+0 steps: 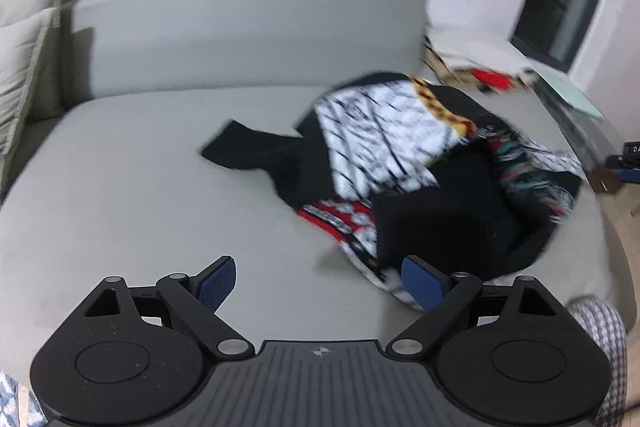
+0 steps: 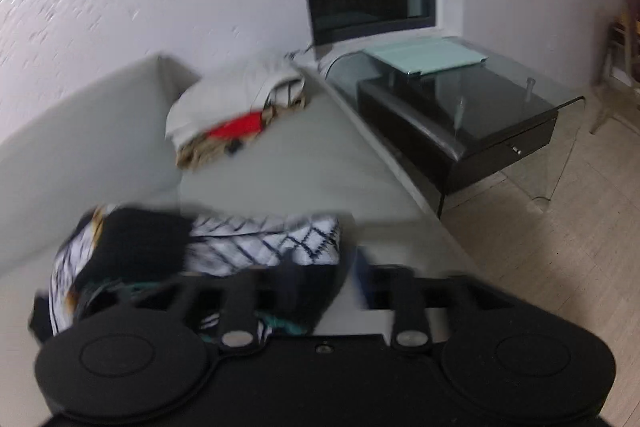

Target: Fold clothes

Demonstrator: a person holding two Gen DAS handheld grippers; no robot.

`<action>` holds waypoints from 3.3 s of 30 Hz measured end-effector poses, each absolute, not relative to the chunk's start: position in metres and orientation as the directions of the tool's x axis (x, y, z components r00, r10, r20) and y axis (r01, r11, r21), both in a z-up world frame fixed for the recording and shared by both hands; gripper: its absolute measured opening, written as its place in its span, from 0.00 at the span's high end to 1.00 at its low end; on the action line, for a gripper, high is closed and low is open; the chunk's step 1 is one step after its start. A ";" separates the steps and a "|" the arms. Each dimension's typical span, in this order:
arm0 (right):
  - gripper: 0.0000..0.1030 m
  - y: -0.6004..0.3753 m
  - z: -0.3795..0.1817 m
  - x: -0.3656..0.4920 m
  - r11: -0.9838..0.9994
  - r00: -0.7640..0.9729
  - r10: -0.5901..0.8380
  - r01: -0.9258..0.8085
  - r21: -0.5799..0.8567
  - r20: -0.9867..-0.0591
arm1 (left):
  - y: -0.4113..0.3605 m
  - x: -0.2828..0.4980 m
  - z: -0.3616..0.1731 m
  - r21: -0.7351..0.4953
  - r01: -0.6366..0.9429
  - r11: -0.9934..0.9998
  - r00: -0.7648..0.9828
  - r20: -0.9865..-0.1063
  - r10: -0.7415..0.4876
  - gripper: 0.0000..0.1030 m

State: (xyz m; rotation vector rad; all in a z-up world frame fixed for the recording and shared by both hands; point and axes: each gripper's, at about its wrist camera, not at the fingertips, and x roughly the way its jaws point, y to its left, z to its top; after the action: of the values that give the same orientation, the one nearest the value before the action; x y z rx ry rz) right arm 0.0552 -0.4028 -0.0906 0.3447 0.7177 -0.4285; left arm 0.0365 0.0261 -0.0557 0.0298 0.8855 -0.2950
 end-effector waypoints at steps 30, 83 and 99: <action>0.03 -0.254 -0.094 0.027 0.954 0.632 -0.274 0.275 -0.121 -0.725 | -0.007 0.008 -0.070 -0.064 0.267 0.962 0.529 -0.825 -0.202 0.11; 0.54 -0.388 -0.106 0.066 0.941 0.677 -0.202 0.334 0.051 -0.708 | 0.011 0.080 -0.150 -0.383 0.119 0.916 0.429 -0.812 -0.395 0.33; 0.42 -0.393 -0.115 0.037 0.924 0.749 -0.123 0.326 0.201 -0.651 | -0.011 0.107 -0.177 -0.558 -0.026 0.830 0.414 -0.761 -0.499 0.82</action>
State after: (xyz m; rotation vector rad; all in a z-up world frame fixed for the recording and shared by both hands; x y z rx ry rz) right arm 0.0372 -0.3927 -0.1151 0.3143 0.6830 -0.2499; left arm 0.1072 -0.0110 -0.1775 -0.5401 1.1164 -0.3159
